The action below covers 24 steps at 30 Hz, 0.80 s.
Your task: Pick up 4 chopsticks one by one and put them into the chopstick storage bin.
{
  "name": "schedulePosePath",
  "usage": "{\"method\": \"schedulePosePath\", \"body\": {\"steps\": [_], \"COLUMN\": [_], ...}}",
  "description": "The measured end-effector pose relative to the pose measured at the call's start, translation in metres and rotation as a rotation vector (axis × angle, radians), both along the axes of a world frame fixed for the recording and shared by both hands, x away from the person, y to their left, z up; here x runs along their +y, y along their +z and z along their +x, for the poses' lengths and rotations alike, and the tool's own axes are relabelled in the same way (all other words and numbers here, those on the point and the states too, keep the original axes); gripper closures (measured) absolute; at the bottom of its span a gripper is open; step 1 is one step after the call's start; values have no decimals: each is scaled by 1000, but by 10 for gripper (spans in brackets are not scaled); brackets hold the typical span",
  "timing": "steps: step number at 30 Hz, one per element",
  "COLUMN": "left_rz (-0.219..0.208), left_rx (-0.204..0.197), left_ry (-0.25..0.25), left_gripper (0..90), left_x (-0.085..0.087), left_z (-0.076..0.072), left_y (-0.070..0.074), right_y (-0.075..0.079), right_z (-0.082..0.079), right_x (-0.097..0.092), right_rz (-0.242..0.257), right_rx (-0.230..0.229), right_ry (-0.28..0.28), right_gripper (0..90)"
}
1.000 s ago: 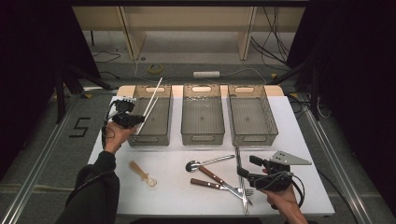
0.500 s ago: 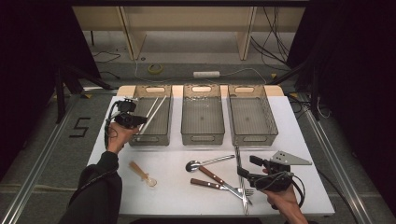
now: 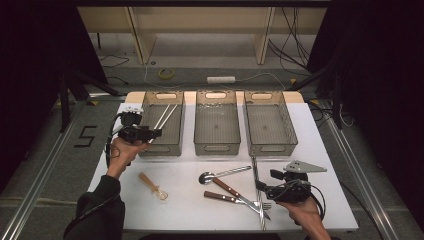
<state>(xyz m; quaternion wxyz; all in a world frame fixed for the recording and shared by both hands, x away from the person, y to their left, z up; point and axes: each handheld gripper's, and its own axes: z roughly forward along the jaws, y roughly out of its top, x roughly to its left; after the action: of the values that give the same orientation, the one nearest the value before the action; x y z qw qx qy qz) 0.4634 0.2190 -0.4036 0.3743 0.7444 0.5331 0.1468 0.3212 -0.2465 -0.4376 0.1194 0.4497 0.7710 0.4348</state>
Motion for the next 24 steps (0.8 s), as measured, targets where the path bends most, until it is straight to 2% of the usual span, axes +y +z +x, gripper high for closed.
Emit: {"method": "schedulePosePath", "body": {"steps": [1, 5, 7, 10, 11, 16, 19, 24], "left_rz": [-12, -46, -59, -63, -62, -75, -86, -110], "left_rx": [-15, -54, -59, -67, -71, -95, -114, -148], "left_ry": [-4, -25, -43, -66, -73, -95, -112, -122], "left_gripper": [344, 310, 285, 273, 264, 243, 223, 219], "left_x": [-1, -6, -8, -13, -15, -21, -24, -23], "left_z": [-4, -20, -29, -41, -45, -66, -77, -93], "left_y": [2, 7, 7, 3, 1, -4, -6, -5], "right_y": [1, 1, 0, -1, -2, -4, -7, -9], "right_z": [2, 5, 8, 10, 12, 17, 23, 27], "right_x": [1, 1, 3, 5, 7, 11, 12, 14], "right_rz": [-35, -82, -126, -151, -177, -197, -214, -233], "right_rx": [17, 40, 70, 90, 106, 131, 181, 214], "right_ry": [-17, -32, -45, -48, -52, -53, -66, -71], "right_gripper": [323, 360, 386, 407, 422, 468, 502, 546]}}
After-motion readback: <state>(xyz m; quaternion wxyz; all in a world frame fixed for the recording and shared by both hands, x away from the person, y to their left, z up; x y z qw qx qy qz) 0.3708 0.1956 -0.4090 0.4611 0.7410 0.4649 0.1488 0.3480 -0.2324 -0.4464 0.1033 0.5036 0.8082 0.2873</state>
